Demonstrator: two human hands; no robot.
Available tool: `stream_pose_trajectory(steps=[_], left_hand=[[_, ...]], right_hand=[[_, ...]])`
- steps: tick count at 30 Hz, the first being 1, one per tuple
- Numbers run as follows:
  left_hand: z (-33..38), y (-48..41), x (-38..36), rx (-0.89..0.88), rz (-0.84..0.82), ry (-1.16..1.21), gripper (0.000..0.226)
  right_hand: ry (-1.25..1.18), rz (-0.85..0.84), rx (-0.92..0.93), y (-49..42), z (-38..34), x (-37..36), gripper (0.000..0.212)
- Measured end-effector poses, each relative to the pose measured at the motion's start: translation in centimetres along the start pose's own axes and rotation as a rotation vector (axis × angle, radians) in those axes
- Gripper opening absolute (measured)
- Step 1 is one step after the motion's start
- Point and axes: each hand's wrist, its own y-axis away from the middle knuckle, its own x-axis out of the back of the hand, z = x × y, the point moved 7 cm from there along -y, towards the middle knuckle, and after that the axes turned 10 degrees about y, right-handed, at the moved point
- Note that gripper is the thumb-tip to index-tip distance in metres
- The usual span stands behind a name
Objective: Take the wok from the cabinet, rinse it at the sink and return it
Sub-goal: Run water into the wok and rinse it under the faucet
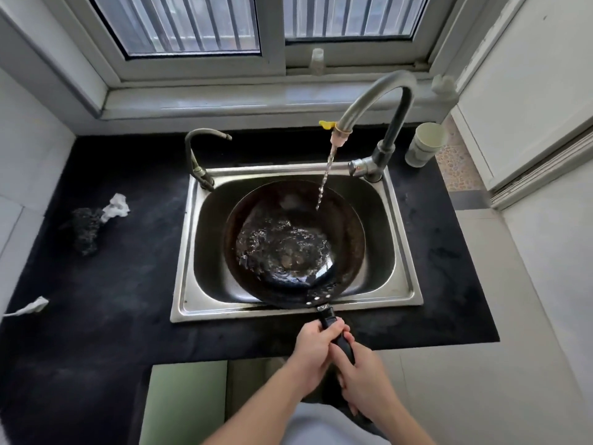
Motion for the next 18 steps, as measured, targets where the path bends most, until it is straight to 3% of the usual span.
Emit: stream_pose_trajectory(steps=[6, 10, 14, 18], left_hand=[[1.1, -0.8, -1.6, -0.011, -0.014, -0.007, 0.009], [2.9, -0.7, -1.2, -0.058, -0.001, -0.016, 0.011], [4.1, 0.0, -0.2, -0.101, 0.024, -0.001, 0.011], [3.5, 0.5, 0.9, -0.087, 0.033, 0.005, 0.012]], right_hand=[[0.034, 0.076, -0.008, -1.2, -0.5, 1.5, 0.032], [0.026, 0.041, 0.028, -1.9, -2.4, 1.2, 0.039], [0.001, 0.004, 0.045, -2.0, -3.8, 0.3, 0.032], [0.021, -0.018, 0.033, -1.4, -3.3, -0.5, 0.047]])
